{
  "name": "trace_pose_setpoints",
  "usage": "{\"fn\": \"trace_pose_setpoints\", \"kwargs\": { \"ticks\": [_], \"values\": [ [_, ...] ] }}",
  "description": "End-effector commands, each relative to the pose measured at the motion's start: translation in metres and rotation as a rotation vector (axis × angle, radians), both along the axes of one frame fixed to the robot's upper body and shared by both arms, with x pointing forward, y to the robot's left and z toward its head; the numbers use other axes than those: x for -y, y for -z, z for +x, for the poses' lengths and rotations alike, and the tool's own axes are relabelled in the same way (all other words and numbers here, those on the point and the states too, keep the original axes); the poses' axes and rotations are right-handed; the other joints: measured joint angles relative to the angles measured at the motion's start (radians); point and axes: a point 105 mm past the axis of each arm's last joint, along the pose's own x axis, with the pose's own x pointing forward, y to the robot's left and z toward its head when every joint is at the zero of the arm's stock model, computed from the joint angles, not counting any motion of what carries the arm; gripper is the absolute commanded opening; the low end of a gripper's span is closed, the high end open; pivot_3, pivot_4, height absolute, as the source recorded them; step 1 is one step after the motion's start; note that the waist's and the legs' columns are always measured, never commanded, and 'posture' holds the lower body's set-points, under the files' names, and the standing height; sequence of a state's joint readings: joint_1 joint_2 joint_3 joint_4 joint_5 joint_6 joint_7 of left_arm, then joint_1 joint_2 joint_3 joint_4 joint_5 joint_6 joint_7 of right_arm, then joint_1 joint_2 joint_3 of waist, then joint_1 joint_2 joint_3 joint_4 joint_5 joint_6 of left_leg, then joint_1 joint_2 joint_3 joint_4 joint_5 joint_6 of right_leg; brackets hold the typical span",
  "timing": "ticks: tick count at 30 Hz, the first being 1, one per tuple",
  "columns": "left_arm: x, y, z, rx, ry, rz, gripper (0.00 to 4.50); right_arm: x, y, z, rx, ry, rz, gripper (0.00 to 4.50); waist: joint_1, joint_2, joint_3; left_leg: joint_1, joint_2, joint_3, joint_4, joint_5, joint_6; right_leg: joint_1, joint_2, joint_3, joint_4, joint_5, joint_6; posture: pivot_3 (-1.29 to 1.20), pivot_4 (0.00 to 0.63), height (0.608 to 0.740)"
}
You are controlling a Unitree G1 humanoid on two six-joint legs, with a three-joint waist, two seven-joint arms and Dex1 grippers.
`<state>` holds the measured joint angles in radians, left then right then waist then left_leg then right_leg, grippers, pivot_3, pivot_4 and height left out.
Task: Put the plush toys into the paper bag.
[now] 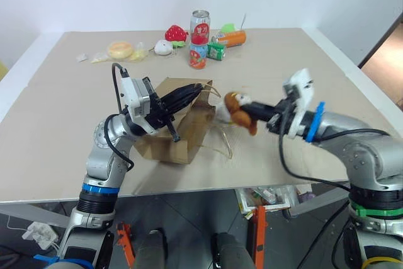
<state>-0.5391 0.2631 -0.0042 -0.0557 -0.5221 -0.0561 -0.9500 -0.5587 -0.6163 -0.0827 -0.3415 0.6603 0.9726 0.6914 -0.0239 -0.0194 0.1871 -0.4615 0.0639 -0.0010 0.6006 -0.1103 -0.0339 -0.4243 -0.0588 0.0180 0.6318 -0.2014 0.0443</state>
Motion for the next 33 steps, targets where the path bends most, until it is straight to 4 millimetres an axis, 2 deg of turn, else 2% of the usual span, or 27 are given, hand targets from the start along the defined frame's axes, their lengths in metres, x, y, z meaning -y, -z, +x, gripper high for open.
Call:
{"fn": "trace_pose_setpoints", "kwargs": {
  "ticks": [1, 9, 12, 14, 15, 17, 18, 19, 22, 23, 24, 26, 30, 33],
  "values": [
    [0.001, -0.01, -0.004, 0.039, 0.013, -0.007, 0.0, -0.028, 0.0, 0.0, 0.026, -0.053, -0.013, 0.04, 0.001, 0.0, 0.0, 0.0, 0.0, 0.0, 0.0, 0.0, 0.0, 0.0, 0.0, 0.0, 0.0, 0.0, 0.0, 0.0, 0.15, 0.74],
    [0.001, -0.011, -0.004, 0.044, 0.011, -0.009, 0.0, -0.057, 0.014, 0.016, -0.005, -0.068, -0.042, 0.04, 0.005, 0.0, 0.0, -0.002, 0.0, 0.0, 0.001, 0.0, 0.0, 0.0, 0.0, 0.0, 0.0, -0.001, 0.001, 0.0, 0.15, 0.74],
    [0.001, -0.011, -0.004, 0.044, 0.011, -0.01, 0.0, -0.065, 0.01, 0.038, -0.016, 0.018, 0.001, 0.04, 0.004, 0.0, 0.0, -0.002, 0.0, 0.0, 0.0, 0.0, 0.0, -0.001, 0.001, 0.0, 0.0, -0.001, 0.002, 0.0, 0.15, 0.74],
    [0.001, -0.011, -0.004, 0.044, 0.011, -0.01, 0.0, -0.072, 0.015, 0.049, -0.036, 0.051, 0.006, 0.04, 0.004, 0.0, 0.0, -0.002, 0.0, 0.0, 0.0, 0.0, 0.0, -0.001, 0.001, 0.0, 0.0, -0.001, 0.002, 0.0, 0.15, 0.74],
    [0.001, -0.011, -0.004, 0.045, 0.01, -0.01, 0.0, -0.075, 0.02, 0.05, -0.051, 0.056, 0.001, 0.67, 0.003, 0.0, 0.0, -0.002, 0.0, 0.0, 0.0, 0.0, 0.0, -0.001, 0.001, 0.0, 0.0, -0.001, 0.001, 0.0, 0.15, 0.74],
    [0.001, -0.011, -0.004, 0.046, 0.008, -0.01, 0.0, -0.079, 0.026, 0.052, -0.07, 0.059, -0.004, 0.89, 0.003, 0.0, 0.0, -0.002, 0.0, 0.0, 0.0, 0.0, 0.0, -0.001, 0.001, 0.0, 0.0, 0.0, 0.001, 0.0, 0.15, 0.74],
    [0.001, -0.012, -0.004, 0.047, 0.007, -0.011, 0.0, -0.081, 0.029, 0.053, -0.079, 0.06, -0.003, 1.56, 0.003, 0.0, 0.0, -0.002, 0.0, 0.0, 0.0, 0.0, 0.0, -0.001, 0.001, 0.0, 0.0, 0.0, 0.001, 0.0, 0.15, 0.74],
    [0.001, -0.012, -0.004, 0.047, 0.006, -0.012, 0.0, -0.083, 0.03, 0.053, -0.093, 0.06, 0.007, 1.76, 0.005, 0.0, 0.0, -0.002, 0.0, 0.0, 0.0, 0.0, 0.0, -0.001, 0.001, 0.0, 0.0, 0.0, 0.001, 0.0, 0.15, 0.74],
    [0.0, -0.012, -0.003, 0.047, 0.003, -0.014, 0.0, -0.087, 0.031, 0.053, -0.124, 0.055, 0.048, 3.03, 0.004, 0.0, 0.0, -0.003, 0.0, 0.0, 0.0, 0.0, 0.0, -0.001, 0.001, 0.001, 0.0, -0.001, 0.002, 0.0, 0.15, 0.74],
    [0.0, -0.012, -0.004, 0.047, 0.003, -0.014, 0.0, -0.088, 0.031, 0.053, -0.135, 0.051, 0.065, 3.2, 0.004, 0.0, 0.0, -0.003, 0.0, 0.0, 0.0, 0.0, 0.0, -0.001, 0.001, 0.001, 0.0, -0.001, 0.002, 0.0, 0.15, 0.74],
    [0.0, -0.012, -0.004, 0.047, 0.003, -0.015, 0.0, -0.088, 0.033, 0.052, -0.142, 0.048, 0.073, 3.79, 0.004, 0.0, 0.0, -0.003, 0.0, 0.0, 0.0, 0.0, 0.0, -0.001, 0.001, 0.001, 0.0, -0.001, 0.002, 0.0, 0.15, 0.74],
    [0.0, -0.012, -0.003, 0.048, 0.001, -0.016, 0.0, -0.088, 0.035, 0.05, -0.156, 0.041, 0.082, 4.28, 0.004, 0.0, 0.0, -0.003, 0.0, 0.0, 0.0, 0.0, 0.0, -0.001, 0.001, 0.001, 0.0, -0.001, 0.002, 0.0, 0.15, 0.74],
    [0.001, -0.012, -0.003, 0.046, 0.001, -0.019, 0.0, -0.08, 0.027, 0.05, -0.159, 0.047, 0.124, 4.28, 0.004, 0.0, 0.0, -0.003, 0.0, 0.0, 0.0, 0.0, 0.0, -0.001, 0.001, 0.001, 0.0, -0.001, 0.002, 0.0, 0.15, 0.74],
    [0.001, -0.012, -0.002, 0.042, 0.002, -0.023, 0.0, -0.065, 0.006, 0.051, -0.141, 0.054, 0.225, 4.28, 0.004, 0.0, 0.0, -0.003, 0.0, 0.0, 0.0, 0.0, 0.0, -0.001, 0.001, 0.001, 0.0, 0.0, 0.002, 0.0, 0.15, 0.74]
  ]
}}
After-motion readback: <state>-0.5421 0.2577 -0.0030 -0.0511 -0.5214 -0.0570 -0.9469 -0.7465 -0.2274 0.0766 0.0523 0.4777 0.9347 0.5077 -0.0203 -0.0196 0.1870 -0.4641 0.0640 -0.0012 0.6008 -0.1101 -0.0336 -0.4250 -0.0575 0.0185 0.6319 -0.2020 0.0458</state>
